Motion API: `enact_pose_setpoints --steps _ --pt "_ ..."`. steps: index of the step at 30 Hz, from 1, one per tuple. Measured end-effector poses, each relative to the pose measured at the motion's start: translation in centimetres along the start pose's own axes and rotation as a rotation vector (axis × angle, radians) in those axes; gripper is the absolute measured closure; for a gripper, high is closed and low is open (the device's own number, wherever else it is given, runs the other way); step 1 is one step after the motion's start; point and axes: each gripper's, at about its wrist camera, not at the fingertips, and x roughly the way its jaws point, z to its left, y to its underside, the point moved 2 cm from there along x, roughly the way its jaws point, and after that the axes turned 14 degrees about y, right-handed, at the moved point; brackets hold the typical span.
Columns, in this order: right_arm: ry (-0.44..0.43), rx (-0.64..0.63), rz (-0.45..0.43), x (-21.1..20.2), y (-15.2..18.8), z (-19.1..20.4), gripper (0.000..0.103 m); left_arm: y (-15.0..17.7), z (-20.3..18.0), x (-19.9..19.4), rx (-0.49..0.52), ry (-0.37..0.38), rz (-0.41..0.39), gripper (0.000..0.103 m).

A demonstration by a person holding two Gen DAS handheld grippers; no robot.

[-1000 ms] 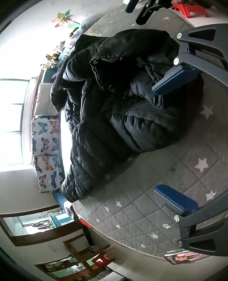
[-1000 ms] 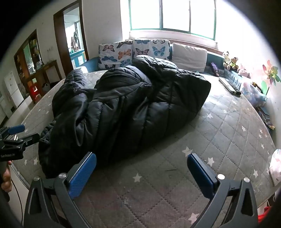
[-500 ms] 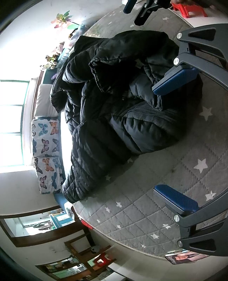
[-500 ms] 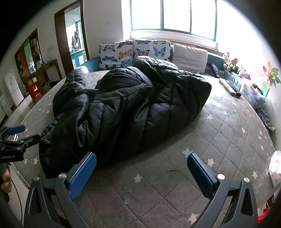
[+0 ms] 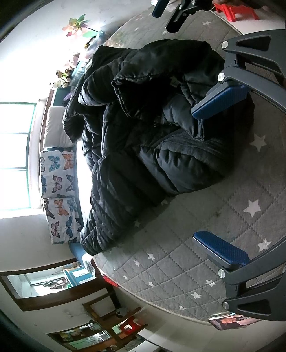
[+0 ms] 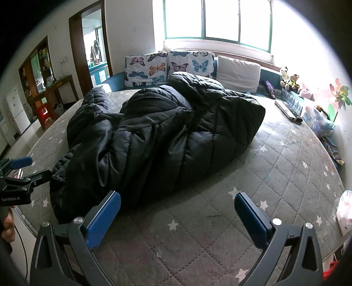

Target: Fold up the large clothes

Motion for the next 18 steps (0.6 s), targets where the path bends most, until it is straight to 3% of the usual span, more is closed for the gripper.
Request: enact_pose_setpoints --steps 18 --pt "-0.005 -0.011 -0.004 0.03 -0.19 0.35 0.000 -0.04 0.35 0.09 -0.006 0.001 0.012 0.000"
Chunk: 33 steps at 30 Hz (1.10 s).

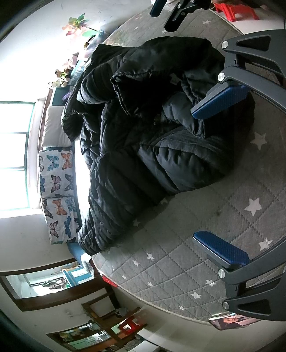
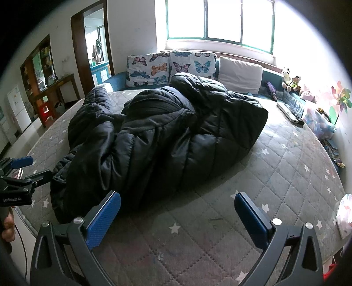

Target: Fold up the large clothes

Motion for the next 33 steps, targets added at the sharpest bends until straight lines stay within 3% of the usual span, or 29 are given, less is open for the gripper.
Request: enact_pose_setpoints --steps 15,23,33 --pt "-0.036 -0.051 -0.010 1.2 -2.7 0.8 0.000 -1.8 1.7 0.9 -0.006 -0.017 0.006 0.000" --pt "-0.117 -0.059 -0.014 2.5 -7.8 1.5 0.000 -5.6 4.6 1.6 -0.040 -0.038 -0.025 0.000" --pt "-0.087 -0.123 0.066 8.5 -11.9 4.4 0.007 -11.4 10.4 5.4 -0.216 0.017 -0.011 0.000"
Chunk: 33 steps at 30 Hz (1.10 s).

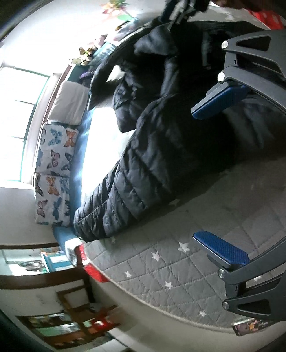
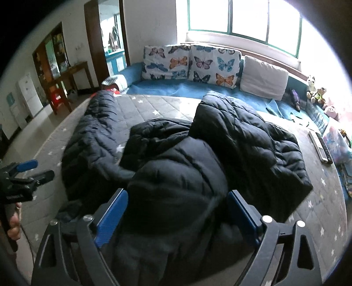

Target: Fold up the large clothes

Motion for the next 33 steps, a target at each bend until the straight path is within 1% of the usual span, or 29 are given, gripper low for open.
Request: enact_pose_setpoints --steps 2,5,7,8,10,11,12,13,14,16,17,19,20,21,22,24,26,28,30,32,33 --pt "-0.018 -0.003 0.023 0.9 -0.2 0.3 0.009 -0.8 0.5 0.8 -0.030 0.031 -0.004 0.000" --pt "-0.042 -0.004 0.045 1.0 -0.1 0.3 0.019 -1.3 1.4 2.8 -0.083 0.053 0.033 0.000" --pt "-0.042 -0.024 0.039 0.3 0.2 0.1 0.032 -1.2 2.1 4.0 -0.121 0.094 0.056 0.000" --pt "-0.041 -0.030 0.040 -0.2 0.5 -0.1 0.033 -1.0 2.5 4.6 -0.155 0.126 0.068 0.000" --pt "-0.037 -0.040 0.035 -1.0 0.7 -0.4 0.045 -0.5 3.1 5.8 -0.212 0.229 0.084 0.000" --pt "-0.034 -0.044 0.033 -1.7 1.0 -0.7 0.047 -0.3 3.3 6.2 -0.230 0.281 0.088 0.004" --pt "-0.027 -0.048 0.030 -2.1 1.1 -0.8 0.047 -0.1 3.2 6.6 -0.240 0.349 0.090 0.018" --pt "-0.021 -0.049 0.028 -2.5 1.1 -1.0 0.047 0.0 3.0 6.8 -0.233 0.363 0.091 0.024" --pt "-0.019 -0.050 0.027 -2.6 1.0 -1.0 0.047 0.2 2.7 6.8 -0.203 0.351 0.082 0.026" --pt "-0.034 -0.046 0.019 -3.4 0.9 -1.0 0.047 0.4 1.9 6.6 -0.144 0.330 0.069 0.044" --pt "-0.039 -0.038 0.012 -3.4 0.6 -0.8 0.047 0.4 1.6 6.5 -0.129 0.330 0.067 0.047" --pt "-0.044 -0.024 0.005 -3.5 -0.1 -0.4 0.046 0.5 1.2 6.3 -0.115 0.334 0.065 0.068" --pt "-0.037 -0.017 0.006 -3.3 -0.5 -0.2 0.045 0.5 0.8 6.2 -0.111 0.337 0.066 0.072" --pt "-0.033 -0.009 0.010 -3.0 -0.9 0.1 0.043 0.5 0.7 6.0 -0.107 0.339 0.064 0.077" --pt "-0.034 -0.009 0.015 -2.7 -1.2 0.3 0.040 0.6 0.4 5.7 -0.106 0.342 0.062 0.081" --pt "-0.024 -0.011 0.031 -1.9 -1.7 1.0 0.036 0.6 0.1 5.0 -0.100 0.349 0.053 0.084" --pt "0.009 -0.021 0.060 -0.5 -1.9 1.7 0.034 0.8 -0.5 4.1 -0.084 0.350 0.042 0.085" --pt "0.047 -0.043 0.088 0.4 -1.5 1.9 0.033 1.0 -0.9 3.1 -0.067 0.344 0.035 0.087" --pt "0.050 -0.058 0.094 0.6 -0.7 1.8 0.033 1.3 -1.3 2.2 -0.056 0.346 0.027 0.087" --pt "0.052 -0.056 0.083 -0.3 0.1 1.1 0.040 1.6 -1.6 1.2 -0.048 0.352 0.023 0.087" --pt "0.051 -0.057 0.068 -1.2 0.7 0.6 0.045 1.9 -1.8 0.6 -0.040 0.354 0.021 0.087"
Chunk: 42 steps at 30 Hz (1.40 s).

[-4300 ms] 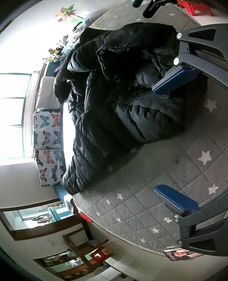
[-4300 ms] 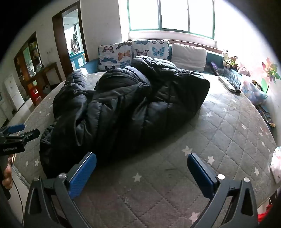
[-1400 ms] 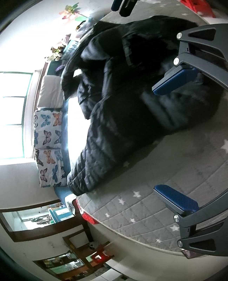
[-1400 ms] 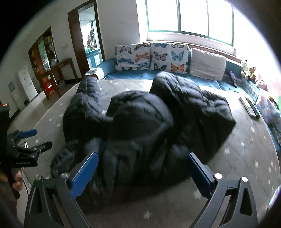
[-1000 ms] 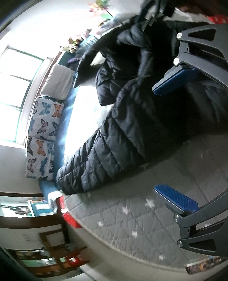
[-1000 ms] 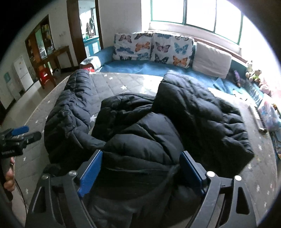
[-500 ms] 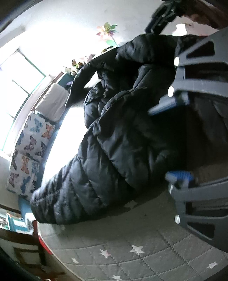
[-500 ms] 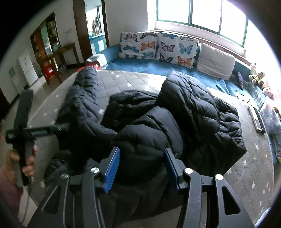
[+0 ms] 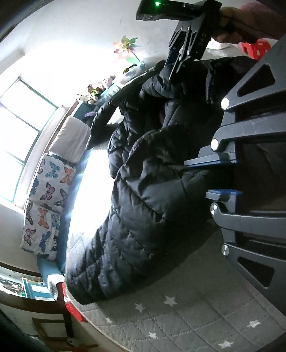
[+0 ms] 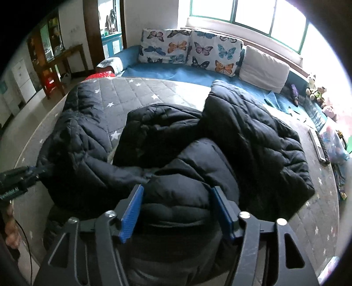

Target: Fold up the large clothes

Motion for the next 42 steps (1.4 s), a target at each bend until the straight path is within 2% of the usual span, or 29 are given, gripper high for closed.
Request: enact_pose_setpoints --steps 4,8,10,13,18,19,21,23,27,29,30,31,35,42 --pt "0.005 0.011 -0.058 -3.8 2.4 -2.5 0.056 1.2 -1.4 -1.5 0.036 0.002 0.001 0.088" --pt "0.022 0.031 -0.106 -7.2 5.7 -5.1 0.058 3.5 -2.4 -3.3 0.059 0.008 0.014 0.088" --pt "0.042 0.049 -0.106 -8.8 8.6 -6.7 0.058 4.8 -2.6 -4.0 0.058 0.013 0.031 0.088" --pt "0.069 0.087 -0.064 -9.4 11.9 -8.6 0.060 6.9 -2.8 -4.4 0.065 0.004 0.066 0.088" --pt "0.081 0.242 0.111 -5.9 18.4 -12.2 0.063 9.4 -2.4 -3.4 0.064 -0.038 0.118 0.088" --pt "0.078 0.269 0.130 -5.1 19.3 -12.6 0.063 9.5 -1.9 -3.2 0.062 -0.046 0.126 0.088" --pt "0.068 0.291 0.113 -5.1 19.9 -13.4 0.063 9.4 -1.9 -2.5 0.065 -0.062 0.136 0.087" --pt "0.016 0.307 0.117 -5.4 18.8 -14.1 0.060 9.0 -2.3 -2.6 0.080 -0.080 0.158 0.086" --pt "0.065 0.218 0.098 -7.5 17.3 -14.5 0.057 8.3 -3.3 -3.9 0.146 -0.132 0.194 0.085" --pt "0.099 0.176 0.060 -8.7 15.9 -14.6 0.047 8.2 -3.5 -5.5 0.156 -0.132 0.199 0.085" --pt "0.094 0.157 0.026 -9.3 14.5 -14.6 0.035 7.9 -3.7 -6.0 0.157 -0.125 0.200 0.085" --pt "0.093 0.145 0.001 -9.5 14.3 -14.7 0.029 7.8 -3.8 -6.6 0.155 -0.122 0.199 0.085" --pt "0.117 0.057 -0.049 -8.7 11.6 -13.5 0.029 6.8 -4.5 -8.1 0.160 -0.103 0.164 0.085" --pt "0.113 -0.098 -0.038 -4.7 6.0 -10.4 0.029 4.6 -4.8 -6.6 0.149 -0.089 0.162 0.084"
